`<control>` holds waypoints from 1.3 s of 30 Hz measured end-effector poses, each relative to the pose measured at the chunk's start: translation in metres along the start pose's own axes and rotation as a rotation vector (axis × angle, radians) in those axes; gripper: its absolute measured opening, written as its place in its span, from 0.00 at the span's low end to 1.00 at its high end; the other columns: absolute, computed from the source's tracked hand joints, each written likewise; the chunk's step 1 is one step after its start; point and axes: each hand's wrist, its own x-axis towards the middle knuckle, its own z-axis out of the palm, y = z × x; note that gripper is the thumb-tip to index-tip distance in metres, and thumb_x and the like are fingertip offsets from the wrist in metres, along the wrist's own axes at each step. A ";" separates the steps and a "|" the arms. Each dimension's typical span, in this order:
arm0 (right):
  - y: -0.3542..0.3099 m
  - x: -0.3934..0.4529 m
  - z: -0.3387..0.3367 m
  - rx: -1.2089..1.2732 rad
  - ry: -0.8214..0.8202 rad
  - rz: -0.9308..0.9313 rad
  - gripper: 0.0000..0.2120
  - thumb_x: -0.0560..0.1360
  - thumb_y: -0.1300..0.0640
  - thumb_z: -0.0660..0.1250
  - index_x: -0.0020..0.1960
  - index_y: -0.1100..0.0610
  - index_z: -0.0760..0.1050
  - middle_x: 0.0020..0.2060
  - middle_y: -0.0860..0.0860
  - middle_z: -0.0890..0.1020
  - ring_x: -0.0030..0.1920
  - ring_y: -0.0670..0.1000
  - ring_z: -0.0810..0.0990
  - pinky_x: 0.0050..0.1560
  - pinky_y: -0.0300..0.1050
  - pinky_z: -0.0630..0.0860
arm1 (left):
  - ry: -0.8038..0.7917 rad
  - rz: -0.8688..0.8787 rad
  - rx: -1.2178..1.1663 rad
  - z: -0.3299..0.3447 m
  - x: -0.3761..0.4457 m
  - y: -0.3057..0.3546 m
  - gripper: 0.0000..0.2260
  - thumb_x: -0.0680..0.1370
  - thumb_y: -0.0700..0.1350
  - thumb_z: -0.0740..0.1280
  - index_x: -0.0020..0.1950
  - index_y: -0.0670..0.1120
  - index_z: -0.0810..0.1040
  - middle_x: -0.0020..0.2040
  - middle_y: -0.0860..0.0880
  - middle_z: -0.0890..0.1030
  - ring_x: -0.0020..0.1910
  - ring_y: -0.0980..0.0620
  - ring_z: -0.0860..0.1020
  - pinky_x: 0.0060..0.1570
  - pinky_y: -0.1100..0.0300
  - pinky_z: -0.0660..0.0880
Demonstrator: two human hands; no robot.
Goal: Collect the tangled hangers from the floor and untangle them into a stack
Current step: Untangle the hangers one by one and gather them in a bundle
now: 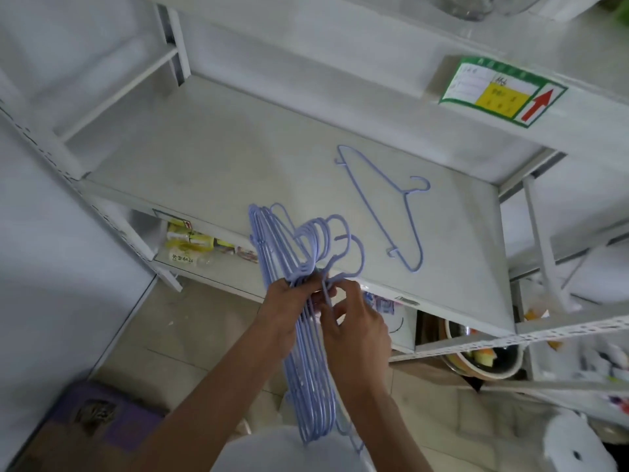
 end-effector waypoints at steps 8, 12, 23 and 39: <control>-0.017 -0.021 -0.018 -0.065 0.313 -0.058 0.07 0.80 0.56 0.70 0.43 0.52 0.77 0.26 0.48 0.76 0.24 0.52 0.74 0.25 0.44 0.68 | 0.018 -0.011 -0.004 -0.017 -0.004 0.006 0.11 0.80 0.42 0.71 0.55 0.33 0.82 0.49 0.31 0.84 0.48 0.34 0.84 0.46 0.45 0.81; -0.022 -0.022 -0.030 0.186 0.276 -0.001 0.05 0.80 0.53 0.69 0.46 0.46 0.76 0.25 0.47 0.77 0.25 0.50 0.73 0.27 0.50 0.73 | -0.072 0.004 -0.051 -0.027 -0.011 0.012 0.04 0.80 0.38 0.71 0.47 0.37 0.83 0.40 0.39 0.85 0.37 0.44 0.83 0.35 0.57 0.80; -0.037 -0.036 -0.041 0.108 0.286 0.023 0.08 0.82 0.53 0.66 0.44 0.51 0.78 0.25 0.48 0.78 0.25 0.50 0.76 0.30 0.52 0.76 | -0.143 0.041 0.116 -0.037 -0.024 0.000 0.08 0.81 0.41 0.70 0.45 0.39 0.84 0.40 0.39 0.88 0.37 0.46 0.85 0.37 0.54 0.83; -0.027 -0.012 -0.043 -0.076 0.265 -0.116 0.04 0.84 0.55 0.62 0.54 0.49 0.75 0.36 0.47 0.82 0.35 0.53 0.78 0.35 0.48 0.73 | 0.024 -0.056 -0.080 -0.016 -0.025 -0.011 0.06 0.80 0.37 0.70 0.47 0.34 0.82 0.35 0.41 0.87 0.32 0.48 0.86 0.34 0.57 0.83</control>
